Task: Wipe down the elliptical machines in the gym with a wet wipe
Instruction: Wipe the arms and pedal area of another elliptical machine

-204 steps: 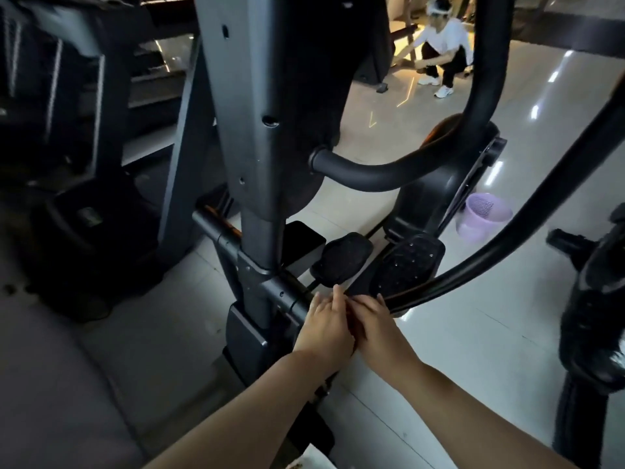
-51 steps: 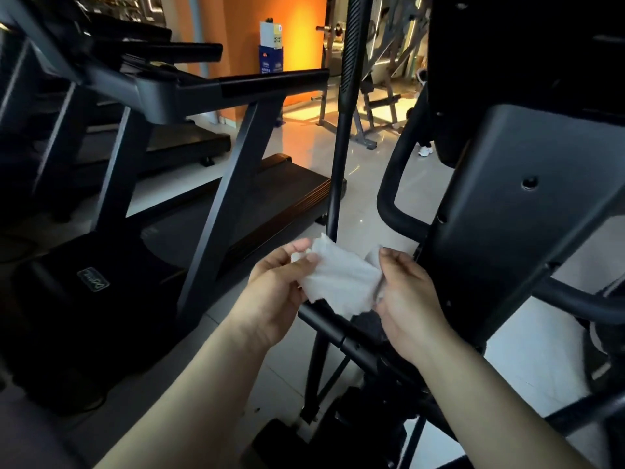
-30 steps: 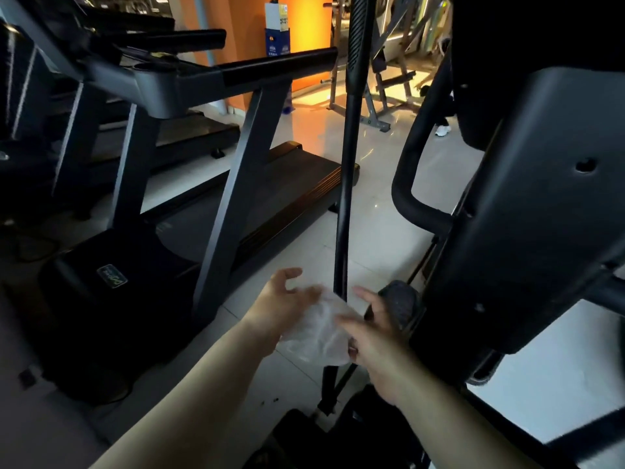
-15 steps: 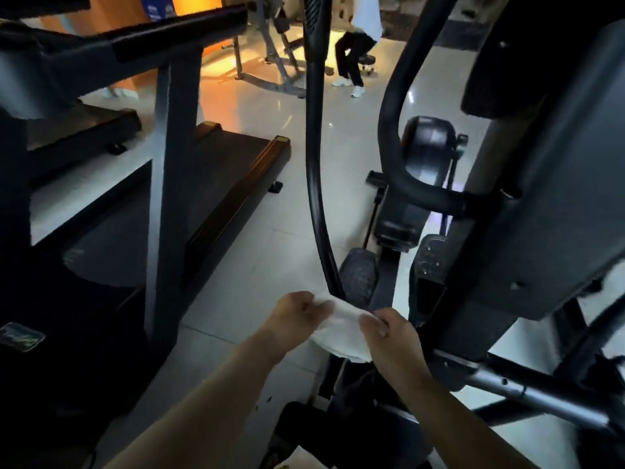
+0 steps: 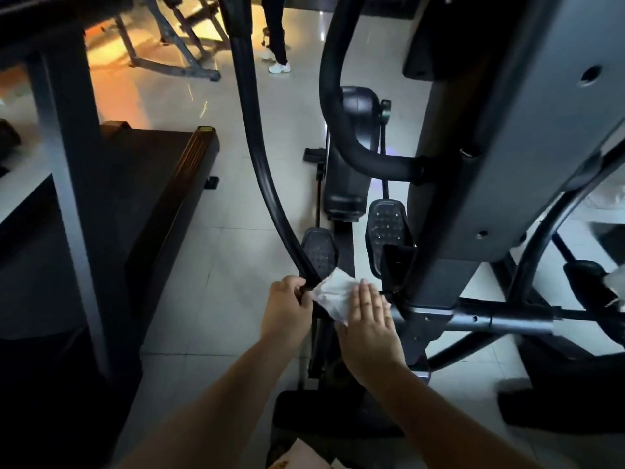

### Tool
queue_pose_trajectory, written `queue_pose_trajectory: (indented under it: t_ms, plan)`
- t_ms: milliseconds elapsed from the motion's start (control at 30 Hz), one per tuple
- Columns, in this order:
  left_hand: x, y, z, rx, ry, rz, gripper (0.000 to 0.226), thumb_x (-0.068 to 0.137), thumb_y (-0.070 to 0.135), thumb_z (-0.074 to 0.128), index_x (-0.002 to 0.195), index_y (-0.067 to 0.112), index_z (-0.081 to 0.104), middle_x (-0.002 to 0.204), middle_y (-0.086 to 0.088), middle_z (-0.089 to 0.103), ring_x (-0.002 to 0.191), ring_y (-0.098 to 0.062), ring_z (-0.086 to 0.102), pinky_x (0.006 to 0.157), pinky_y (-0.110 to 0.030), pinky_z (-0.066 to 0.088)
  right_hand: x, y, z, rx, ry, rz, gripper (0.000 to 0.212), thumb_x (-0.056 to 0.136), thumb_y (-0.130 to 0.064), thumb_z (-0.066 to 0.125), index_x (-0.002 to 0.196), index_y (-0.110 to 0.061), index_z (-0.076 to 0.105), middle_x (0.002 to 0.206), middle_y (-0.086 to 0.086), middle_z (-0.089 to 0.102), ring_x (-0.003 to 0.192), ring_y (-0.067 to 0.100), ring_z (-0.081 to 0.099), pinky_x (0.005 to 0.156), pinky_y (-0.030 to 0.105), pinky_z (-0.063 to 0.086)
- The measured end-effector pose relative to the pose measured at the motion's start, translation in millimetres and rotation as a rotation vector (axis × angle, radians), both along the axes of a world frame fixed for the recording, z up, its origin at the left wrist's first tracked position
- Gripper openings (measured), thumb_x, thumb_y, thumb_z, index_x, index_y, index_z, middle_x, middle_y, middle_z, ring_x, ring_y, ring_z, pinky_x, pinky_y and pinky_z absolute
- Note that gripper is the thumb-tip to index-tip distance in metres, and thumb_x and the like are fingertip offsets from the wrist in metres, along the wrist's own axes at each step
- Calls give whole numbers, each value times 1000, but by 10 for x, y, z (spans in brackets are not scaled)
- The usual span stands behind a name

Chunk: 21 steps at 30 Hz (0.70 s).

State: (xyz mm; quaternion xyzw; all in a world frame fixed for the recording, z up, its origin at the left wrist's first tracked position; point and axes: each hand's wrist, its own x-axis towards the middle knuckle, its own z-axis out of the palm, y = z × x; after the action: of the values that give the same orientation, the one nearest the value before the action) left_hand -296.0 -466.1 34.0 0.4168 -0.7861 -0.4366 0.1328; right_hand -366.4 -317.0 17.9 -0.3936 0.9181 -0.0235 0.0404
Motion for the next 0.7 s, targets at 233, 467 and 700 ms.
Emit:
queue_pose_trajectory:
  t_ms: [233, 467, 700]
  plan:
    - [11, 157, 42, -184, -35, -101, 36, 98, 11, 53, 132, 8, 64, 137, -9, 59, 127, -27, 53, 110, -36, 41, -5, -143, -34, -125, 84, 192, 61, 92, -35, 39, 146, -8, 48, 148, 15, 53, 140, 36, 44, 109, 52, 43]
    - [133, 276, 80, -79, -117, -190, 55, 101, 12, 41, 156, 13, 39, 164, 0, 32, 151, -16, 28, 122, -24, 20, -167, 30, -56, -118, 128, 97, 64, 95, -36, 34, 139, 6, 54, 143, 25, 55, 134, 39, 53, 120, 45, 11]
    - [168, 217, 91, -116, -76, -153, 53, 103, 29, 35, 153, 13, 41, 162, -5, 34, 152, -20, 29, 124, -34, 27, -48, -319, 11, -74, 16, 231, 82, 92, -46, 5, 157, 1, 20, 164, 22, 13, 153, 37, 16, 125, 48, 11]
